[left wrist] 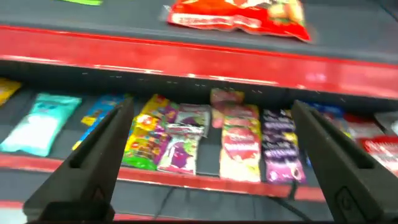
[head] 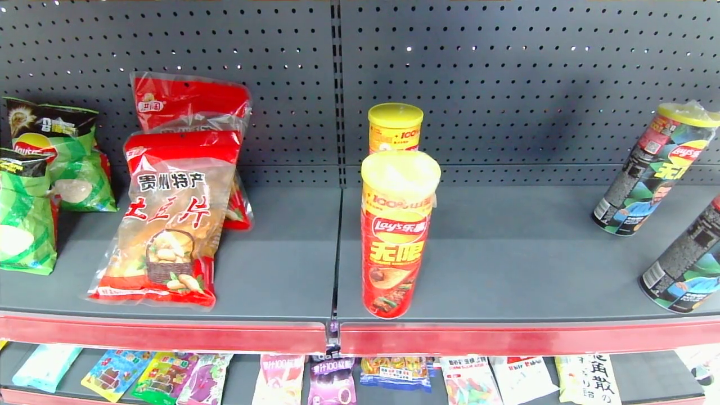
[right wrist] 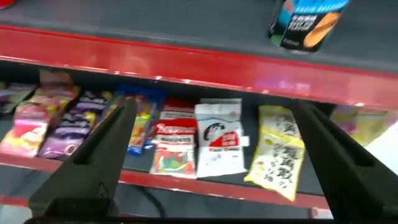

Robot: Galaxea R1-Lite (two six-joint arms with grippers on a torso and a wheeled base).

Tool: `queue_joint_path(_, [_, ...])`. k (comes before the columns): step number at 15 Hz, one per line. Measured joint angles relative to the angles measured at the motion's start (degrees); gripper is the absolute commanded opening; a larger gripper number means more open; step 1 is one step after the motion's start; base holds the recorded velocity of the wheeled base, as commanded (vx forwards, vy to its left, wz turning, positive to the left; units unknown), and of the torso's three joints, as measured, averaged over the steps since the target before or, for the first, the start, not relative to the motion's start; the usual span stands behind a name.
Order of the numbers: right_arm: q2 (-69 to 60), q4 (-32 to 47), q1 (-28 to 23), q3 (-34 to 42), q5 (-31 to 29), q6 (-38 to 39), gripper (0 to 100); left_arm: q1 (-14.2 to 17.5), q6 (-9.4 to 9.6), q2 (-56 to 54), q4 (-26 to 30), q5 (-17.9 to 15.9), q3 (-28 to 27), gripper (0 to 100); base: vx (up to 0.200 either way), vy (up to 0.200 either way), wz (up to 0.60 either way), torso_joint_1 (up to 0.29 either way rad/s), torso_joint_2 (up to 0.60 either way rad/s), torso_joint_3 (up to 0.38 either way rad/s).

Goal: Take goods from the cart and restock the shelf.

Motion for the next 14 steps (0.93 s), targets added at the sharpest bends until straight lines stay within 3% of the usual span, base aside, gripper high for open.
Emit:
queue_joint_path(2, [-0.61,0.0,3.36,0.33,0.66,1.18,100,4.6,-0.02,0.3,-0.11,0.11,0.13,100,0.0,0.0,0.0,0.0,0.0,0.0])
queue_joint_path(5, [-1.71,0.0,7.88,0.41,-0.09,1.32,100,7.49,-0.13,-0.17,-4.3,-5.34,1.71,100,0.0,0.0,0.0,0.0,0.0,0.0])
queue_joint_path(6, [-2.56,-0.05,7.49,0.45,-2.08,1.49,100,7.68,0.61,-0.27,-6.95,-8.23,2.65,100,0.0,0.0,0.0,0.0,0.0,0.0])
queue_joint_path(8, [-4.55,-0.09,6.63,0.87,-11.12,1.93,100,7.83,3.78,-0.33,-6.64,-11.51,3.39,100,0.0,0.0,0.0,0.0,0.0,0.0])
queue_joint_path(9, [-5.18,0.0,6.46,1.13,-14.23,3.66,100,7.85,4.36,-0.38,-6.53,-11.74,3.56,100,0.0,0.0,0.0,0.0,0.0,0.0])
queue_joint_path(11, [-5.86,0.13,6.4,1.38,-11.45,2.94,100,7.9,4.85,-0.41,-6.47,-8.34,3.75,100,0.0,0.0,0.0,0.0,0.0,0.0])
queue_joint_path(14, [-6.12,0.16,6.38,1.49,-11.09,3.04,100,7.94,3.4,-0.46,-5.14,-5.67,3.8,100,0.0,0.0,0.0,0.0,0.0,0.0])
